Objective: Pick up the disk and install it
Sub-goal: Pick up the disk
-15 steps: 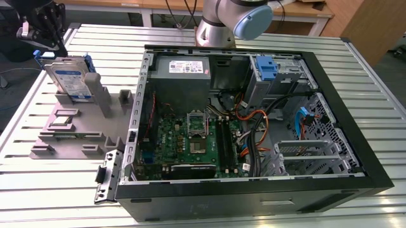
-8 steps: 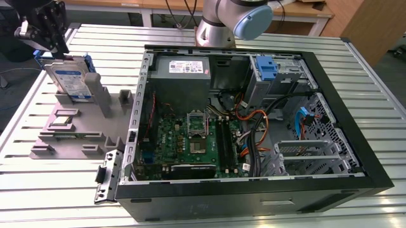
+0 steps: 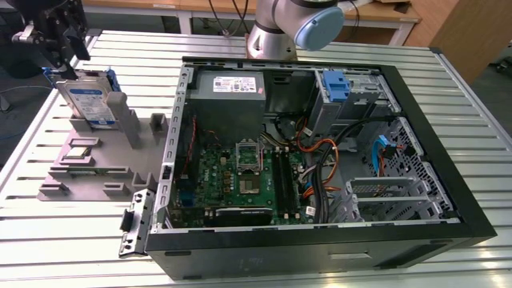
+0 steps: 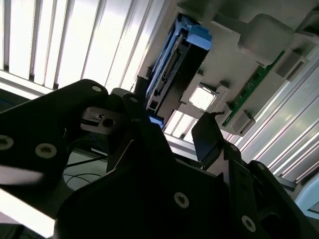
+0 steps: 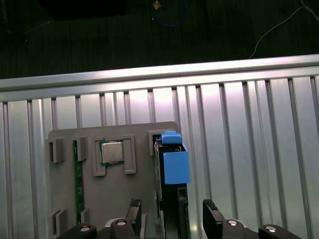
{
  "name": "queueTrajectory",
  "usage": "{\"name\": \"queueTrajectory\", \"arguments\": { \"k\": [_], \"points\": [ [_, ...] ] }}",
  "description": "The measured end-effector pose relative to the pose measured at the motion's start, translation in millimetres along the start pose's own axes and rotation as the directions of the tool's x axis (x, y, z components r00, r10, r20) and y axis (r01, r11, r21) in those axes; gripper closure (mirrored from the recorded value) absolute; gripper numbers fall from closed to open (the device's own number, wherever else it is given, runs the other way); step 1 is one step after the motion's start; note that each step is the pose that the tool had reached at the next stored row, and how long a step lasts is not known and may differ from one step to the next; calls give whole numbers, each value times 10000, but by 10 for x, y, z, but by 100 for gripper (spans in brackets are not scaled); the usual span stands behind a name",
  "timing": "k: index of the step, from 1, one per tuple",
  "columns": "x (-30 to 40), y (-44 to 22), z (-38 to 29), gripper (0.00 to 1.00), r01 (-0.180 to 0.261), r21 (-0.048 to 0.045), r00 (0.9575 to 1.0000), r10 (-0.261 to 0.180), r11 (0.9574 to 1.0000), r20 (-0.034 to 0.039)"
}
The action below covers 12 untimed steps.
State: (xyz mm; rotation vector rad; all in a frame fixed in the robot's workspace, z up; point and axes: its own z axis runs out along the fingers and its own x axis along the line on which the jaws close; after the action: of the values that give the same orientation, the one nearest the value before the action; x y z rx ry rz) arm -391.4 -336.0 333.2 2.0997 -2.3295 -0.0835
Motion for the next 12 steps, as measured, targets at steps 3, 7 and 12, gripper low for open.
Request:
{"name": "queueTrajectory", "arguments": {
  "k": [3,7,12],
  "points": [
    [0,0,0,35,2,0,10000,-2,10000,0],
    [1,-1,23,35,5,1,10000,-5,10000,1],
    [4,-4,114,35,7,0,10000,-7,10000,1]
  ]
}}
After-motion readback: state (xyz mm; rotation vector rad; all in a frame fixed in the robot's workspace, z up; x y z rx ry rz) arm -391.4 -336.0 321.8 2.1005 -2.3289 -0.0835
